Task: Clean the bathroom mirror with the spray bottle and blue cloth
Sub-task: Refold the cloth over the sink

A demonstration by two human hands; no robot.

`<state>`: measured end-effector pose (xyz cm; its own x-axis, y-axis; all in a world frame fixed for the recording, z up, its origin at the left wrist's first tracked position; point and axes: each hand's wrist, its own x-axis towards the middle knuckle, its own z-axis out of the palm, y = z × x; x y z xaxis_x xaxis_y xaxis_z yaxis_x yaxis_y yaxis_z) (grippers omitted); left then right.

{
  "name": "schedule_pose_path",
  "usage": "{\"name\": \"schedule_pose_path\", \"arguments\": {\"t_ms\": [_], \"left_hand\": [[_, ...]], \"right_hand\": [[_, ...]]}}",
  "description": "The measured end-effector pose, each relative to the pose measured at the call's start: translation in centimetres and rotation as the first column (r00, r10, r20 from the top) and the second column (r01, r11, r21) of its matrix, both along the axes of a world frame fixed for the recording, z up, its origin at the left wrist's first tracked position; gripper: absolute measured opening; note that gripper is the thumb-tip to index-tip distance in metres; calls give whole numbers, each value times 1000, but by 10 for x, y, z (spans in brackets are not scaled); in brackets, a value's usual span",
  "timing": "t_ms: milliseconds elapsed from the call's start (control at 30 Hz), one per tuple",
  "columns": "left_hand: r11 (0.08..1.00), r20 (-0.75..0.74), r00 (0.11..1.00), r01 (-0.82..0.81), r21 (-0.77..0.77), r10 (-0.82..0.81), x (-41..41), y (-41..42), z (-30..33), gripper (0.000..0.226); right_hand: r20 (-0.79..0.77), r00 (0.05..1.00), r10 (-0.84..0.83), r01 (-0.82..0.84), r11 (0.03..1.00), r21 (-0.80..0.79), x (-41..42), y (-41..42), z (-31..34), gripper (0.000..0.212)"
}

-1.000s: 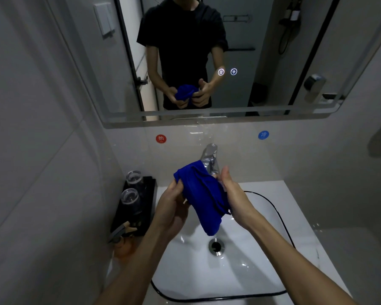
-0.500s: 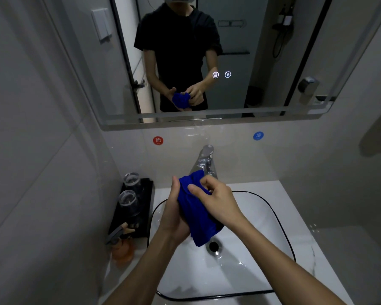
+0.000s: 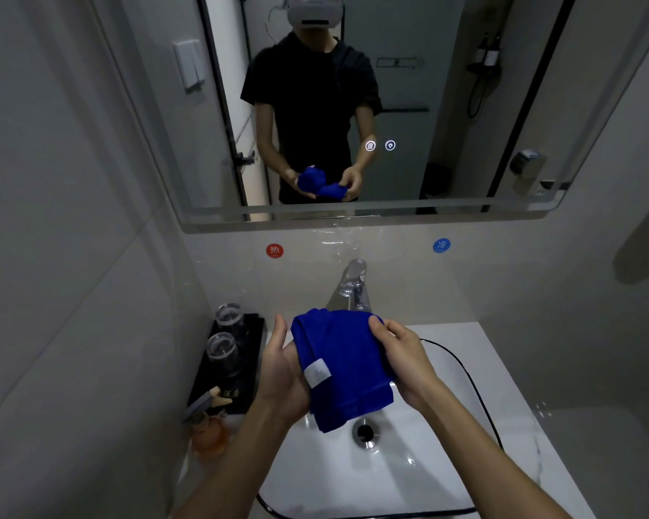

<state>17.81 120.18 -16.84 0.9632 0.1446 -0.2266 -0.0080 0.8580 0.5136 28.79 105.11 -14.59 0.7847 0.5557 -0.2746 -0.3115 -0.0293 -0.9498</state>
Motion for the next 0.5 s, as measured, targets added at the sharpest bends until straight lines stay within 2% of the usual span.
{"name": "schedule_pose_path", "arguments": {"t_ms": [67, 133, 200, 267, 333, 400, 433, 500], "left_hand": [[1000, 31, 999, 14, 2, -14, -2, -2, 0, 91], [1000, 63, 998, 6, -3, -5, -2, -5, 2, 93], [1000, 90, 996, -18, -3, 18, -1, -11, 8, 92], [999, 94, 994, -48, -6, 48, 1, -16, 14, 93], [996, 84, 993, -87, 6, 87, 2, -18, 19, 93], [994, 81, 992, -103, 31, 100, -1, -16, 20, 94], [994, 81, 991, -107, 36, 103, -3, -14, 22, 93], [995, 86, 992, -94, 46, 90, -7, -11, 22, 91]], "right_hand": [[181, 983, 2, 17, 995, -98, -7, 3, 5, 34], [367, 927, 73, -1, 981, -193, -16, 10, 15, 41], [529, 824, 203, 6, 931, -366, -26, 20, 20, 54], [670, 672, 314, 106, 855, -507, -37, 30, 21, 61], [749, 577, 325, 177, 846, -503, -43, 36, 18, 64], [781, 553, 289, 173, 878, -447, -42, 35, 16, 58], [780, 563, 274, 144, 896, -420, -40, 34, 16, 50], [726, 643, 244, 47, 934, -355, -36, 34, 18, 30]]}}
